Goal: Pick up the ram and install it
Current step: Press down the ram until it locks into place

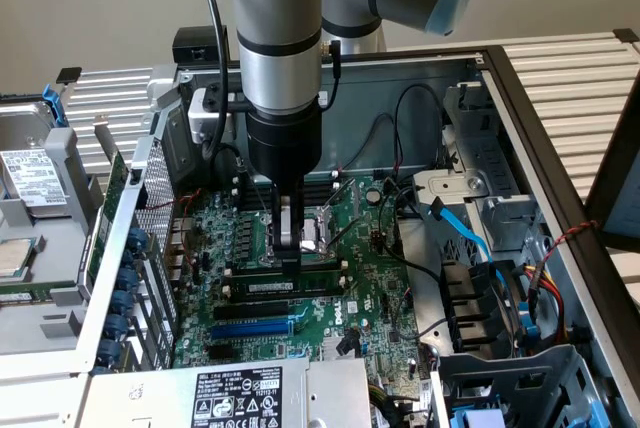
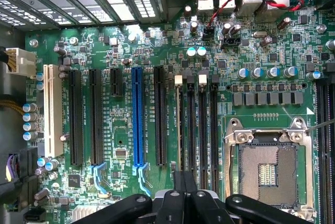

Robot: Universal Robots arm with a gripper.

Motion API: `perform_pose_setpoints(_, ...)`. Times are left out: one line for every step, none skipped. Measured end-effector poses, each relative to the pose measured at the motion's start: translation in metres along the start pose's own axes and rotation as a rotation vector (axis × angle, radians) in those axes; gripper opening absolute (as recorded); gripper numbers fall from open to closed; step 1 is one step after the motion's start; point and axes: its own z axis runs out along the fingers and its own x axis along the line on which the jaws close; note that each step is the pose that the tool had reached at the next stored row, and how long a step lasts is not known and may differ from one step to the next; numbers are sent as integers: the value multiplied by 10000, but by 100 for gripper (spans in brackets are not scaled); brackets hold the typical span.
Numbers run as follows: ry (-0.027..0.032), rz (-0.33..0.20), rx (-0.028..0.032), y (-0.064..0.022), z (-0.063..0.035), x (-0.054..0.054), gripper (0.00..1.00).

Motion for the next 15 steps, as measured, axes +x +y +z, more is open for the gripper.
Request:
perform_pose_setpoints(0, 0, 0, 0, 0, 0, 11)
perform_pose_setpoints(0, 0, 0, 0, 0, 0, 11)
perform_pose_setpoints(0, 0, 0, 0, 0, 0, 11)
perform_pose_setpoints(0, 0, 0, 0, 0, 0, 11)
perform_pose_setpoints(0, 0, 0, 0, 0, 0, 11)
perform_pose_setpoints(0, 0, 5, 0, 0, 0, 11)
perform_pose_setpoints(-1, 1, 14, 0, 0, 0, 11)
perform_pose_setpoints(-1, 3, 25, 0, 0, 0, 11)
perform_pose_setpoints(-2, 3, 34, 0, 1, 0, 11)
perform_pose_setpoints(-2, 2, 37, 0, 1, 0, 11)
perform_pose_setpoints(-2, 2, 38, 0, 1, 0, 11)
perform_pose_setpoints(-2, 2, 38, 0, 1, 0, 11)
perform_pose_setpoints(-2, 3, 38, 0, 1, 0, 11)
perform_pose_setpoints(-2, 3, 38, 0, 1, 0, 11)
perform_pose_setpoints(-2, 3, 38, 0, 1, 0, 11)
